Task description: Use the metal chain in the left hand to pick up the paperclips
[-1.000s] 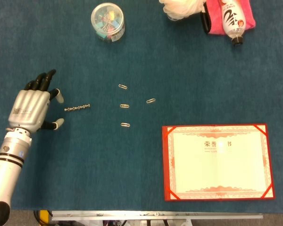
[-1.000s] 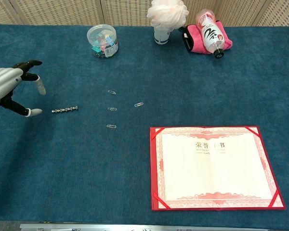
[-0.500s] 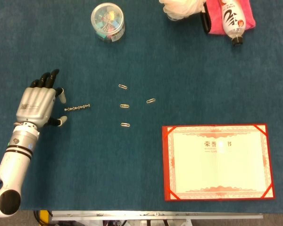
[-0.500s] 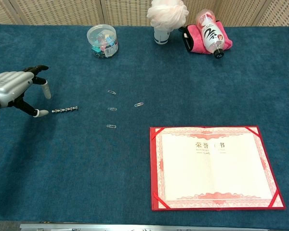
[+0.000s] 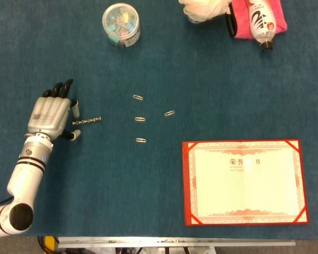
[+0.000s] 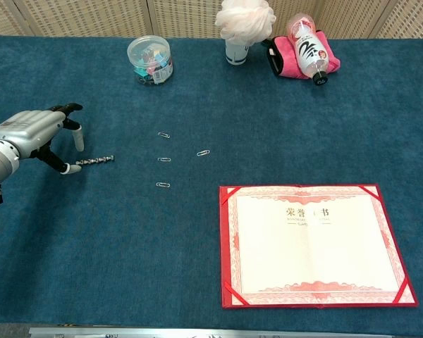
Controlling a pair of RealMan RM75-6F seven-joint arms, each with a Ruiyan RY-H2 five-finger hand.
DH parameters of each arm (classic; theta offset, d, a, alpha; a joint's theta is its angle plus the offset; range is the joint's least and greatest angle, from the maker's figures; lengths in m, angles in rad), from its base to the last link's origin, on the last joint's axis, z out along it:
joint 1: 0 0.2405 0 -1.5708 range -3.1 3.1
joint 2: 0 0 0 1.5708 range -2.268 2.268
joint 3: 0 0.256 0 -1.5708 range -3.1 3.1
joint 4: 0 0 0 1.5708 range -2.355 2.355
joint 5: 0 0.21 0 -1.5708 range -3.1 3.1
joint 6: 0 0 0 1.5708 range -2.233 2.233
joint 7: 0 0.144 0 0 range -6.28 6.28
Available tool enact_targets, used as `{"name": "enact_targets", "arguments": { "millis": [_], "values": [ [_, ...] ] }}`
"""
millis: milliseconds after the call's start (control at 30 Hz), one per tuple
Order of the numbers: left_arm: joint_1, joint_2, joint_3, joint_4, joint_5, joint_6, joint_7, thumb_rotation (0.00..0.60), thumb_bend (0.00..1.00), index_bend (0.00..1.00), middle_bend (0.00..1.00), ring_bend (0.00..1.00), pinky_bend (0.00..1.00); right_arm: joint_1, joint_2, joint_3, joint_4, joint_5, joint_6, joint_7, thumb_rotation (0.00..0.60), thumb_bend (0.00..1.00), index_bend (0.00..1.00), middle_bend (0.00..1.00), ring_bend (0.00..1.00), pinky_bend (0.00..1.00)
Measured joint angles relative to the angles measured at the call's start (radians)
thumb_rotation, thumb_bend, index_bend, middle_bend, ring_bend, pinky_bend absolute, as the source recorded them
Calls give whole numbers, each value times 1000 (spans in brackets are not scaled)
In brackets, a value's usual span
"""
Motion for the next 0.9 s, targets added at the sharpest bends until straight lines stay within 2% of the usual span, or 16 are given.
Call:
{"name": "enact_targets", "arguments": {
  "millis": [900],
  "values": [
    [-56, -53, 16, 89, -82, -31, -23, 600, 256, 470, 1, 0, 144, 1, -1, 1, 0, 4, -7, -2, 600, 0, 36, 48, 0, 250]
  ]
}}
